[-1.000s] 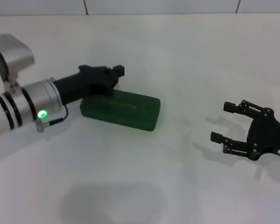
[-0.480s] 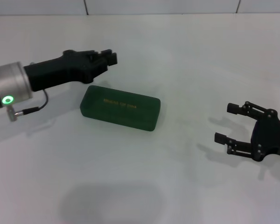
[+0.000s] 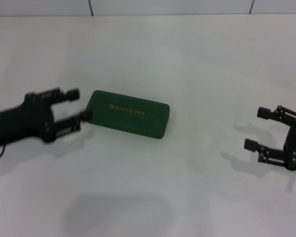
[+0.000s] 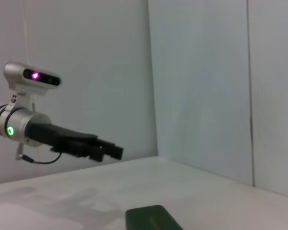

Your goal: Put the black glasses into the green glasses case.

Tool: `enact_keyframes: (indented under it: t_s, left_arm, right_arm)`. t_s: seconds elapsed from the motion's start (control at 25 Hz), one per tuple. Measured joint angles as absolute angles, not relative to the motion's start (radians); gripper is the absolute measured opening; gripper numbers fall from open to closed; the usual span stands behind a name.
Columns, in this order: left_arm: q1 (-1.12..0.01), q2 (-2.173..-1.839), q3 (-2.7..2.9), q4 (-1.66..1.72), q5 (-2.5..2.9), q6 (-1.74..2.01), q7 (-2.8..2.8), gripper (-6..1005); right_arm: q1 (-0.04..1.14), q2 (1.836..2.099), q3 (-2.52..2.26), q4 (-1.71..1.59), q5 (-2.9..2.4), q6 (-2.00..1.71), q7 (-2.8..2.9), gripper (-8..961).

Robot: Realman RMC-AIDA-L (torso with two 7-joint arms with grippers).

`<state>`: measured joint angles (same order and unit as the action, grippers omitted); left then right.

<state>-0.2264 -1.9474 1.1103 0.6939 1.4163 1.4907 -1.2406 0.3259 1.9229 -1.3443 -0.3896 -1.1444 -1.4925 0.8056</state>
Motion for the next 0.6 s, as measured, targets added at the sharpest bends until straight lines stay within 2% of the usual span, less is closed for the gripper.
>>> enact_keyframes:
  t_s: [0.08,0.28,0.52,0.6]
  left_arm:
    - [-0.187,-1.951,1.072,0.712,1.479,1.551,-1.235,513]
    - [-0.123,-1.964,1.03,0.73,1.588,1.637,-1.215,781]
    - [-0.073,-1.998,1.026,0.731,1.646,1.649,-1.098,827]
    - [-0.072,-2.001,1.025,0.732,1.665,1.652,-1.088,843]
  right_arm:
    - [0.324,1.918,-1.344,-0.39,-1.168,-1.51,0.805,811]
    - [0.302,1.92,-1.341,-0.39,-1.211,-1.536,0.798,811]
    - [0.276,1.945,-1.345,-0.39,-1.232,-1.534,0.772,811]
    - [0.28,1.951,-1.343,-0.392,-1.268,-1.531,0.77,811]
